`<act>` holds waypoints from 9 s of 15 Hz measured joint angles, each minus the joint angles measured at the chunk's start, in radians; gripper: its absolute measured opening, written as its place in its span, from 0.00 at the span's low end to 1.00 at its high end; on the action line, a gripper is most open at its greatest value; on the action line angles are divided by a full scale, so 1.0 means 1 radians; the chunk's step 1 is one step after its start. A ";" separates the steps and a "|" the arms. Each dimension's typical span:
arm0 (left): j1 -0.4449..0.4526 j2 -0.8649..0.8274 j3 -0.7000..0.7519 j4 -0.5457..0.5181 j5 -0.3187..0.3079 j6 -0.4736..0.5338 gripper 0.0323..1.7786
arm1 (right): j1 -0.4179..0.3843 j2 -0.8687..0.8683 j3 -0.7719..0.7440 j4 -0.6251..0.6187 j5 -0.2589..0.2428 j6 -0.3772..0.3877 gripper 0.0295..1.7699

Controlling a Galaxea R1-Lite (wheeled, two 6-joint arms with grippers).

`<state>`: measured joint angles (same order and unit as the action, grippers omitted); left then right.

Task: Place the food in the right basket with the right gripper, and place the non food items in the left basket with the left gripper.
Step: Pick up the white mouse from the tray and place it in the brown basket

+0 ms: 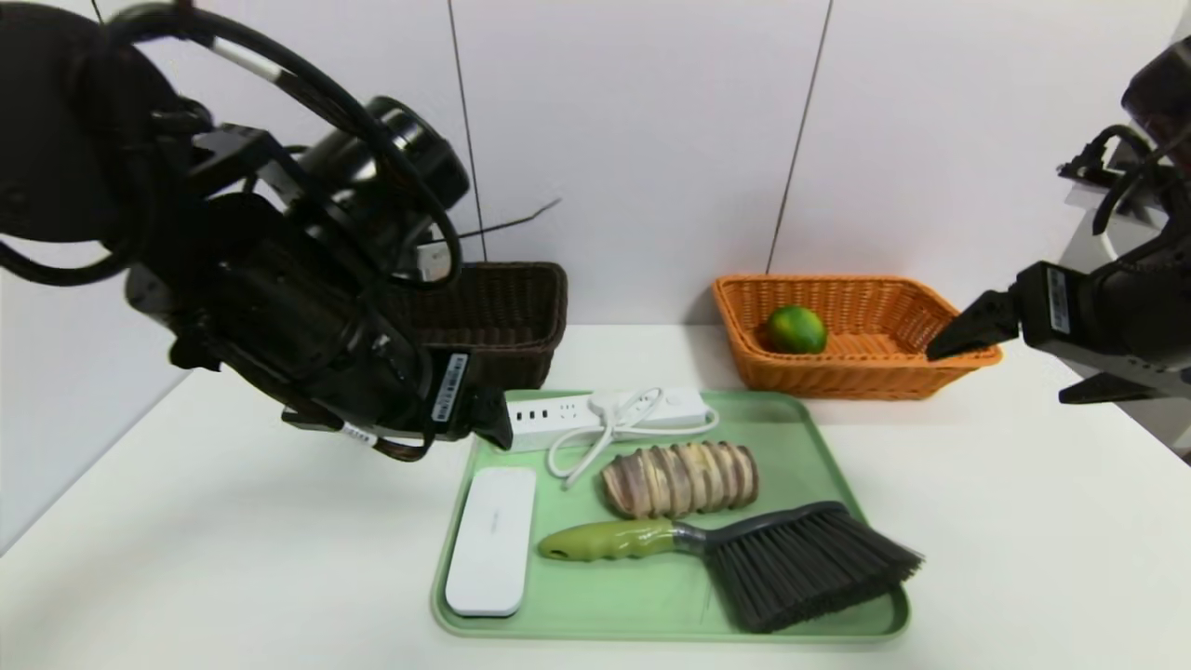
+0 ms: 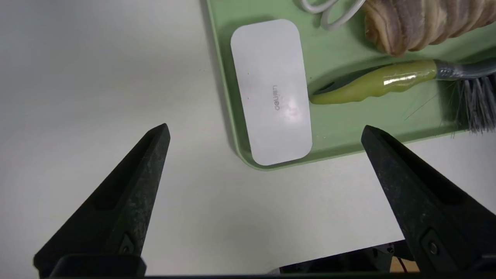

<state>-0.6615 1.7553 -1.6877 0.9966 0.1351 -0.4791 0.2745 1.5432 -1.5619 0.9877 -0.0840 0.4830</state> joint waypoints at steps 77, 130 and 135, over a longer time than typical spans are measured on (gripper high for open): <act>-0.049 0.364 -0.146 0.078 -0.036 -0.250 0.54 | 0.058 -0.062 0.142 0.000 -0.065 -0.039 0.97; 0.509 0.487 -0.286 -0.600 0.038 0.127 0.71 | 0.060 -0.042 0.177 -0.161 -0.073 -0.065 0.97; 0.510 0.447 -0.288 -0.608 0.039 0.144 0.83 | 0.061 -0.041 0.178 -0.161 -0.073 -0.063 0.97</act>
<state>-0.1515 2.2028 -1.9757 0.3887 0.1745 -0.3347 0.3351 1.5023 -1.3836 0.8270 -0.1568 0.4204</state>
